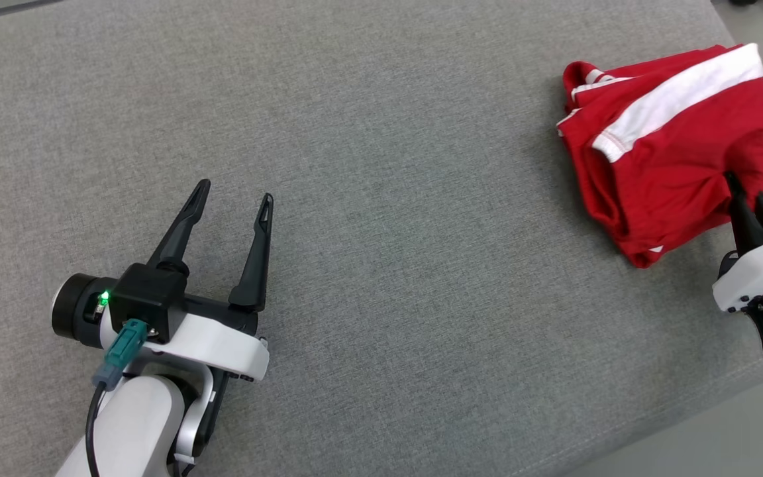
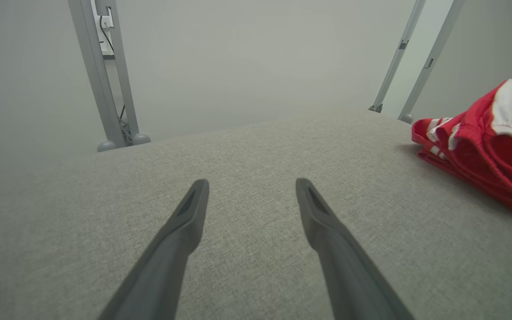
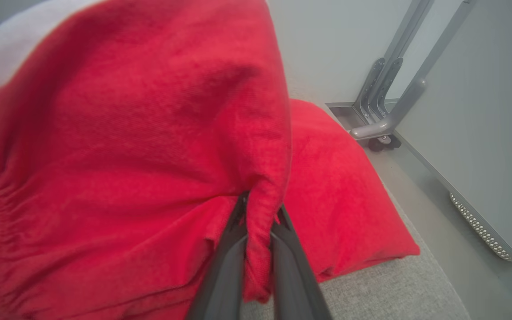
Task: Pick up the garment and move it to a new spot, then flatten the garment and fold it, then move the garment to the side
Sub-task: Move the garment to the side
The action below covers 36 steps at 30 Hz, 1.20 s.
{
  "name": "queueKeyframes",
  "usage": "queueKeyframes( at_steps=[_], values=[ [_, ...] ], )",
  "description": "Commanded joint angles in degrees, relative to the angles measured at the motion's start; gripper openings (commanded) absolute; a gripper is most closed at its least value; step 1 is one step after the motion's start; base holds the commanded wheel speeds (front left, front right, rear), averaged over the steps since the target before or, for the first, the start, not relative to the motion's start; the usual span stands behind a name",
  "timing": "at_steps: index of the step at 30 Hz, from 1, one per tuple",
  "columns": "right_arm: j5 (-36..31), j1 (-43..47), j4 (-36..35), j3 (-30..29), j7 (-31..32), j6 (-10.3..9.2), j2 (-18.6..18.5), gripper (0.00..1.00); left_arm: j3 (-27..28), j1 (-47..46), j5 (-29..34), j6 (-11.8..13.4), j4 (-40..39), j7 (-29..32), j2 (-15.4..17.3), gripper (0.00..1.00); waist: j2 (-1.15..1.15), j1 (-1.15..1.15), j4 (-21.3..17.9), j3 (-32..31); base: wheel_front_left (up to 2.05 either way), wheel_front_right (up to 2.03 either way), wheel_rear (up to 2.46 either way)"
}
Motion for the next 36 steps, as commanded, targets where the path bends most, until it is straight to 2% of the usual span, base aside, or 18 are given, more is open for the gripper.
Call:
queueKeyframes(
  at_steps=[1,2,6,11,16,19,26,31,36],
  values=[
    [1.49,-1.29,1.01,-0.11,-0.62,-0.04,-0.22,0.35,0.0,-0.81,0.24,-0.38,0.11,-0.33,0.12,1.0,0.0,0.0,0.44,0.5,0.0,0.0,0.0],
    [1.77,-1.64,2.71,0.32,-0.25,-0.04,-0.28,1.0,-0.11,-0.99,0.28,-0.45,0.22,-0.29,0.13,1.0,0.0,0.0,0.63,0.78,0.0,0.0,0.0],
    [2.99,-3.29,6.89,0.34,-1.2,-0.04,-1.03,1.0,-0.35,-1.58,0.09,-0.47,0.74,-0.54,-0.01,1.0,0.0,0.0,1.44,0.79,0.0,0.0,0.0],
    [3.81,-1.35,6.05,-0.27,-2.1,-0.04,-1.7,1.0,-0.1,-0.79,-0.72,-0.26,1.42,-1.96,-0.62,1.0,0.0,0.0,2.74,-0.84,0.0,0.0,0.0],
    [1.88,4.33,-4.76,-5.14,-2.05,-0.04,-0.84,1.0,1.19,1.02,-2.19,0.42,1.8,-3.62,-0.92,1.0,0.0,0.0,3.75,-3.35,0.0,0.0,0.0],
    [-0.5,8.63,-12.98,-8.59,-1.97,-0.04,0.84,1.0,2.39,1.76,-3.21,0.87,1.31,-4.75,-1.06,1.0,0.0,0.0,4.48,-5.07,0.0,0.0,0.0],
    [-7.2,17.65,-29.62,-12.22,-1.96,-0.03,4.97,1.0,4.79,4.36,-4.61,2.23,0.0,-6.07,-0.97,1.0,0.0,0.0,7.72,-8.85,0.0,0.0,0.0],
    [-10.59,22.38,-36.73,-13.94,0.1,-0.04,8.7,1.0,6.21,6.98,-5.8,2.54,-0.06,-6.49,-0.46,1.0,0.0,0.0,10.73,-11.78,0.0,0.0,0.0],
    [-13.28,25.59,-39.9,-14.62,3.21,-0.04,11.56,1.0,7.19,10.72,-6.71,3.46,-0.56,-6.62,0.13,1.0,0.0,0.0,12.38,-15.09,0.0,0.0,0.0]
  ],
)
